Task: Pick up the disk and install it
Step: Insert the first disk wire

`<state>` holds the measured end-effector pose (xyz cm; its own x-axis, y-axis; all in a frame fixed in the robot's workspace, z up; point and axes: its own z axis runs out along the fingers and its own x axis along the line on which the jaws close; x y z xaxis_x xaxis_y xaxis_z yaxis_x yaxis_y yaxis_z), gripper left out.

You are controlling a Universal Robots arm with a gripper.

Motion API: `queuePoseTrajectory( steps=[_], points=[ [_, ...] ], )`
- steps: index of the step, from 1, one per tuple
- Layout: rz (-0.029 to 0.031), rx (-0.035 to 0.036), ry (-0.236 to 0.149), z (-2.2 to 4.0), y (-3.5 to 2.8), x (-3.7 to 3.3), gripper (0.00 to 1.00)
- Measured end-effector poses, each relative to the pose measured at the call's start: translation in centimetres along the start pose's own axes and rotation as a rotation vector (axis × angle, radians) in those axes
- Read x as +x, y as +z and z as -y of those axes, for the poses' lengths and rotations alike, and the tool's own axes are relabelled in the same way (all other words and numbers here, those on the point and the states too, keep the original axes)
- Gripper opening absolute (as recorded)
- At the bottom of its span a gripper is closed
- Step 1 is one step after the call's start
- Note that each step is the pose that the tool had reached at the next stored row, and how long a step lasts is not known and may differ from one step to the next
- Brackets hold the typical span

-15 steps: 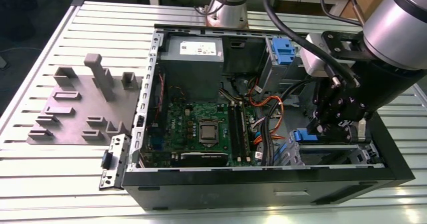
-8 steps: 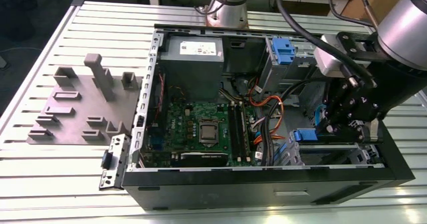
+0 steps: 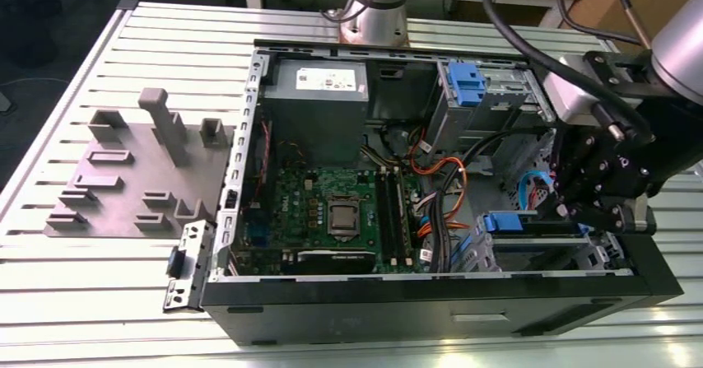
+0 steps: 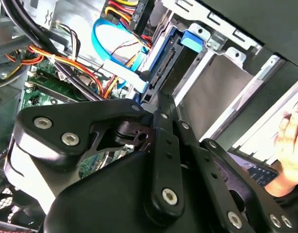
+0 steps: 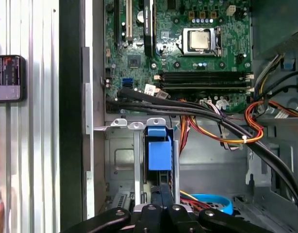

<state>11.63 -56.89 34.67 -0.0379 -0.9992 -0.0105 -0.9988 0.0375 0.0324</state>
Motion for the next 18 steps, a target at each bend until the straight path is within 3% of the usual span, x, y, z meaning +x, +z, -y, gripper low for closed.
queuePoseTrajectory(
  steps=[3,7,14,18],
  points=[
    [0.0,-0.0005,0.0,0.05,-0.57,-0.02,0.11],
    [0.0001,-0.0006,0.0,0.26,-0.67,-0.03,0.11],
    [0.0002,-0.0008,0.0,2.12,-0.73,-0.11,0.11],
    [0.0002,-0.0008,0.0,2.79,-0.78,-0.14,0.11]
  ],
)
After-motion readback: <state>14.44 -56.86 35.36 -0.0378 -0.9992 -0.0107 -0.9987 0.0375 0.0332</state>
